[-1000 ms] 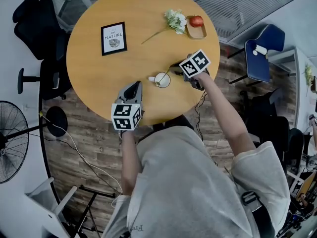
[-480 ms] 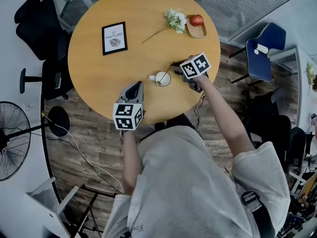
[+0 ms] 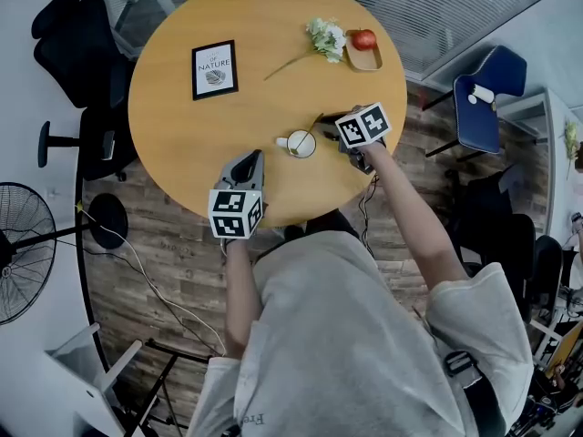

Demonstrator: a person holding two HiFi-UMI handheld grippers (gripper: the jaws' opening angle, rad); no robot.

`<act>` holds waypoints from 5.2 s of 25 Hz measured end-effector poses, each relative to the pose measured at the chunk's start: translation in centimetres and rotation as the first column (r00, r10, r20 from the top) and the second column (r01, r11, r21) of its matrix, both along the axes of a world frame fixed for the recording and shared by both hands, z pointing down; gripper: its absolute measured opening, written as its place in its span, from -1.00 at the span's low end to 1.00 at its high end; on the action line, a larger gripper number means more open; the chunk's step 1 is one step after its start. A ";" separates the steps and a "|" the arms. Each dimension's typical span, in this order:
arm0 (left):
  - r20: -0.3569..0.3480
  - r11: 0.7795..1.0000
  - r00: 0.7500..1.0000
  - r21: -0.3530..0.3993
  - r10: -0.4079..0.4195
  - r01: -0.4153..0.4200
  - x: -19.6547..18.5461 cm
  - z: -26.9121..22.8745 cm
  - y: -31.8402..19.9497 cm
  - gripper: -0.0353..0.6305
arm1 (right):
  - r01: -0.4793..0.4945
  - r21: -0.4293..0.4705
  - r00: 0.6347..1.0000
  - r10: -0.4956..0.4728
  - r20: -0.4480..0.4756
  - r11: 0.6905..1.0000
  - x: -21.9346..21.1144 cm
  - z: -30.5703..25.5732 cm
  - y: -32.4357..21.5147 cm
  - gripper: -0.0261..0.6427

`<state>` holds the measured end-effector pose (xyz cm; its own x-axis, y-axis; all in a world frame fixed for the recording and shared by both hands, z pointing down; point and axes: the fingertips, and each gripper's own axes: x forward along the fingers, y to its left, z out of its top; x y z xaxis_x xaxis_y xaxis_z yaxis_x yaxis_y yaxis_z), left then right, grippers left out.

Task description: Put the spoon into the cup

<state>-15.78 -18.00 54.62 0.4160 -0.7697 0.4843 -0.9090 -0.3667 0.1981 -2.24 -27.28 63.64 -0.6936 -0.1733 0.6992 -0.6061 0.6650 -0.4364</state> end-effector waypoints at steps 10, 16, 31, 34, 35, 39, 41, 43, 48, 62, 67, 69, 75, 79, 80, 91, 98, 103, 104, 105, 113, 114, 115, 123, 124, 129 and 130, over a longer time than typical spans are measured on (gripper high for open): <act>-0.005 1.000 1.000 0.005 0.006 -0.006 0.6 -0.1 0.2 -0.87 | -0.058 0.097 0.998 0.058 0.007 0.994 1.1 -1.2 1.9 -0.69; -0.011 1.000 1.000 0.003 0.024 -0.024 1.5 0.0 0.2 -0.87 | -0.107 0.230 0.993 0.094 0.068 0.967 0.7 -3.6 2.8 -0.69; -0.006 0.999 0.999 -0.001 0.041 -0.041 1.9 0.3 0.7 -0.87 | -0.229 0.362 0.972 0.191 0.138 0.903 0.0 -6.1 5.6 -0.70; -0.008 0.999 0.999 0.003 0.044 -0.044 1.8 0.1 0.7 -0.87 | -0.249 0.364 0.967 0.210 0.144 0.898 -0.1 -6.3 6.1 -0.70; -0.009 0.999 0.999 0.005 0.045 -0.045 1.8 0.0 0.6 -0.87 | -0.254 0.364 0.966 0.215 0.145 0.896 -0.1 -6.3 6.2 -0.70; -0.015 0.999 0.999 0.009 0.047 -0.047 1.8 -0.2 0.6 -0.87 | -0.277 0.367 0.960 0.235 0.153 0.888 -0.4 -6.5 6.8 -0.71; -0.016 0.999 0.999 0.009 0.050 -0.050 1.7 -0.1 0.7 -0.87 | -0.286 0.371 0.957 0.244 0.157 0.883 -0.6 -6.6 7.0 -0.72; -0.016 0.999 0.999 0.009 0.052 -0.052 1.6 -0.1 0.7 -0.87 | -0.292 0.373 0.955 0.249 0.160 0.881 -0.8 -6.6 7.3 -0.72; -0.022 0.999 0.998 0.011 0.053 -0.053 1.5 -0.3 1.0 -0.87 | -0.303 0.377 0.952 0.258 0.165 0.875 -1.2 -6.7 8.0 -0.72; -0.021 0.997 0.996 0.008 0.083 -0.083 2.1 0.0 1.5 -0.87 | -0.383 0.351 0.923 0.337 0.186 0.854 -0.5 -6.0 9.4 -0.74; -0.025 0.996 0.995 0.002 0.095 -0.095 2.5 0.4 1.9 -0.87 | -0.396 0.356 0.918 0.350 0.188 0.846 -0.1 -6.0 9.8 -0.75; -0.025 0.995 0.995 0.004 0.099 -0.099 2.7 0.3 2.0 -0.87 | -0.399 0.360 0.916 0.354 0.187 0.843 0.0 -6.1 9.9 -0.76; -0.019 0.994 0.994 0.001 0.106 -0.106 2.9 0.4 2.1 -0.87 | -0.395 0.366 0.918 0.347 0.192 0.843 0.0 -6.2 10.2 -0.83; -0.018 0.994 0.994 -0.004 0.105 -0.105 2.7 0.5 2.2 -0.87 | -0.391 0.367 0.919 0.341 0.195 0.844 -0.3 -6.2 10.3 -0.89; -0.018 0.995 0.994 -0.004 0.104 -0.104 2.6 0.5 2.2 -0.87 | -0.391 0.367 0.919 0.340 0.197 0.844 -0.5 -6.2 10.3 -0.91; -0.021 0.996 0.996 -0.010 0.088 -0.088 1.7 0.8 2.3 -0.87 | -0.351 0.360 0.934 0.295 0.202 0.864 -2.1 -6.0 10.6 -0.93; -0.019 0.996 0.996 -0.013 0.088 -0.088 1.3 0.8 1.9 -0.87 | -0.356 0.347 0.931 0.296 0.213 0.868 -2.5 -6.0 10.2 -0.93; -0.021 0.997 0.996 -0.014 0.081 -0.082 1.0 0.8 1.9 -0.87 | -0.363 0.350 0.929 0.307 0.206 0.864 -2.4 -5.9 10.0 -0.93; -0.021 0.997 0.996 -0.013 0.082 -0.082 1.0 0.7 1.9 -0.87 | -0.362 0.352 0.929 0.307 0.205 0.863 -2.4 -6.0 10.0 -0.93; -0.021 0.996 0.996 -0.013 0.083 -0.083 1.0 0.7 2.0 -0.87 | -0.363 0.353 0.929 0.307 0.205 0.863 -2.4 -6.0 10.0 -0.93; -0.020 0.996 0.996 -0.016 0.087 -0.087 0.9 0.9 2.2 -0.87 | -0.367 0.351 0.928 0.313 0.202 0.861 -2.4 -5.8 10.2 -0.93; -0.020 0.996 0.996 -0.017 0.088 -0.088 0.9 0.9 2.2 -0.87 | -0.368 0.351 0.928 0.314 0.201 0.861 -2.4 -5.8 10.2 -0.93; -0.020 0.996 0.996 -0.017 0.088 -0.089 1.0 0.9 2.2 -0.87 | -0.369 0.350 0.928 0.316 0.200 0.861 -2.3 -5.8 10.2 -0.93; -0.019 0.995 0.995 -0.022 0.100 -0.101 1.6 1.1 2.2 -0.87 | -0.380 0.344 0.923 0.327 0.202 0.859 -1.7 -5.4 10.3 -0.93; -0.018 0.995 0.995 -0.022 0.102 -0.102 1.7 1.2 2.3 -0.87 | -0.380 0.343 0.923 0.328 0.201 0.859 -1.6 -5.3 10.3 -0.93; -0.019 0.994 0.994 -0.027 0.108 -0.109 2.2 1.3 2.5 -0.87 | -0.380 0.336 0.923 0.332 0.194 0.862 -1.2 -5.0 10.7 -0.93; -0.019 0.993 0.994 -0.028 0.110 -0.110 2.3 1.4 2.5 -0.87 | -0.380 0.335 0.923 0.332 0.194 0.862 -1.2 -5.0 10.7 -0.93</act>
